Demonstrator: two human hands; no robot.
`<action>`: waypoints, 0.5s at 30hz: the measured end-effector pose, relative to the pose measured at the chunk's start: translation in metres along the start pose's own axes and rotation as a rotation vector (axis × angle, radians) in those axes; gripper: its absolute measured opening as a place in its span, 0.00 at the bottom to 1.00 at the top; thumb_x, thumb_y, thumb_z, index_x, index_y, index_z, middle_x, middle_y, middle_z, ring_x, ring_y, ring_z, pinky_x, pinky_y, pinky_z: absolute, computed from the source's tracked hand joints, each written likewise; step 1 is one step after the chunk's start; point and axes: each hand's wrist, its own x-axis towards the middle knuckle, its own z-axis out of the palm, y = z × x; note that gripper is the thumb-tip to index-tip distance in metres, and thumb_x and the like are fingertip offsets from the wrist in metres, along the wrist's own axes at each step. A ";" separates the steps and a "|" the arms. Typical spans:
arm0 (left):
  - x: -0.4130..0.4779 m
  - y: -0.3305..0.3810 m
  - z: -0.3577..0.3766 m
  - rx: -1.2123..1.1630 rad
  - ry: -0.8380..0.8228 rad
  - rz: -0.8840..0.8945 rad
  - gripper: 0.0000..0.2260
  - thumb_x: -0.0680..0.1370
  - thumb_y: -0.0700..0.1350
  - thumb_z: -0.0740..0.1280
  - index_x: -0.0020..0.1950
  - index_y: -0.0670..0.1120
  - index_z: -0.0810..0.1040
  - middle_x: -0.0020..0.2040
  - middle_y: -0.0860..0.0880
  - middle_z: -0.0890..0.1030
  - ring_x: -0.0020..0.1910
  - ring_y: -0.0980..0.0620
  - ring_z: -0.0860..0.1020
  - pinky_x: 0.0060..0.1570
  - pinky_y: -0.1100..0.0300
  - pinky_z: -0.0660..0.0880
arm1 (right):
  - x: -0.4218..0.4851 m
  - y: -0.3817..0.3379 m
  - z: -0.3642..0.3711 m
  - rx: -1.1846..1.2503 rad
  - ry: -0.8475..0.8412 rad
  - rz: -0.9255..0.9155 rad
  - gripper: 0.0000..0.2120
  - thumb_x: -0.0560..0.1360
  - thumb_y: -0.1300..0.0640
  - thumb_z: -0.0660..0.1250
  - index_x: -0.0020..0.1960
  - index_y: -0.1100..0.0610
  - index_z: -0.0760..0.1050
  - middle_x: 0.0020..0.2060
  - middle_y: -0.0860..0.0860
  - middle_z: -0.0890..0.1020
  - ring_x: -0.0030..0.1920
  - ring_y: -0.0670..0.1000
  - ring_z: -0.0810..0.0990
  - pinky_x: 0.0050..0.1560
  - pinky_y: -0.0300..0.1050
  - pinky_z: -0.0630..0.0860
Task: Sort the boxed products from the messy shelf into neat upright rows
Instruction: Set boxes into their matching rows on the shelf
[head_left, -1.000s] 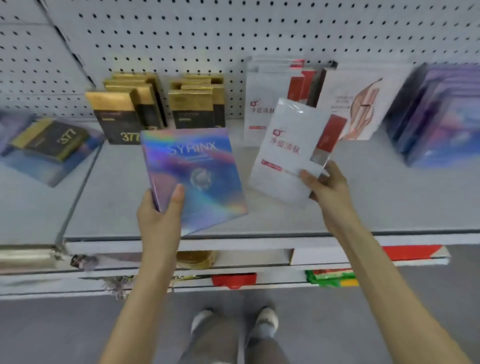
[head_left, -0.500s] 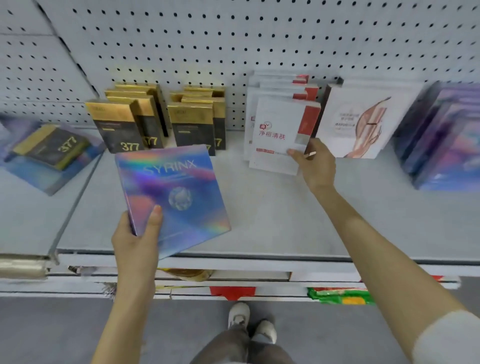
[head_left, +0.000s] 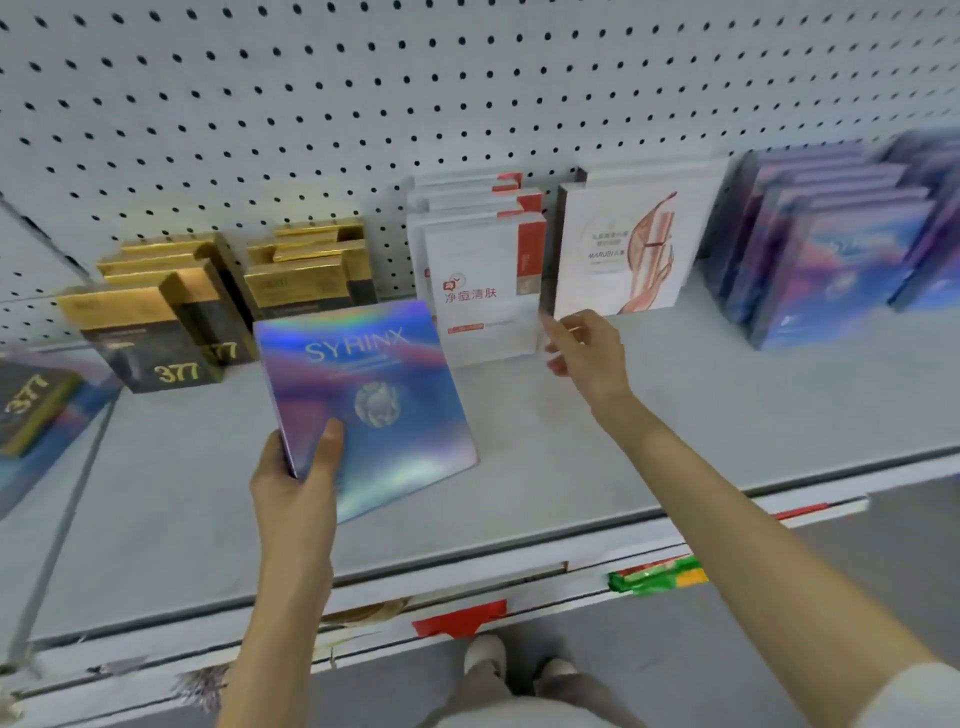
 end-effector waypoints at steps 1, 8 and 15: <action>0.000 0.003 0.011 -0.008 -0.042 0.004 0.04 0.77 0.45 0.69 0.49 0.47 0.76 0.41 0.52 0.79 0.38 0.57 0.75 0.36 0.68 0.73 | -0.013 -0.002 -0.005 0.126 -0.039 0.036 0.10 0.77 0.49 0.68 0.45 0.57 0.75 0.41 0.57 0.83 0.33 0.50 0.82 0.38 0.42 0.81; -0.030 0.018 0.126 0.008 -0.465 0.022 0.12 0.72 0.52 0.68 0.51 0.49 0.79 0.46 0.50 0.83 0.44 0.54 0.80 0.44 0.59 0.77 | -0.075 0.014 -0.088 0.341 -0.173 0.040 0.07 0.78 0.58 0.66 0.55 0.58 0.78 0.40 0.49 0.83 0.39 0.47 0.81 0.40 0.40 0.78; -0.085 -0.004 0.240 0.301 -0.711 0.125 0.15 0.66 0.59 0.68 0.45 0.51 0.79 0.40 0.54 0.84 0.40 0.53 0.81 0.42 0.55 0.76 | -0.068 0.065 -0.217 0.254 0.060 -0.019 0.09 0.73 0.67 0.71 0.48 0.56 0.76 0.41 0.50 0.84 0.41 0.46 0.81 0.42 0.42 0.77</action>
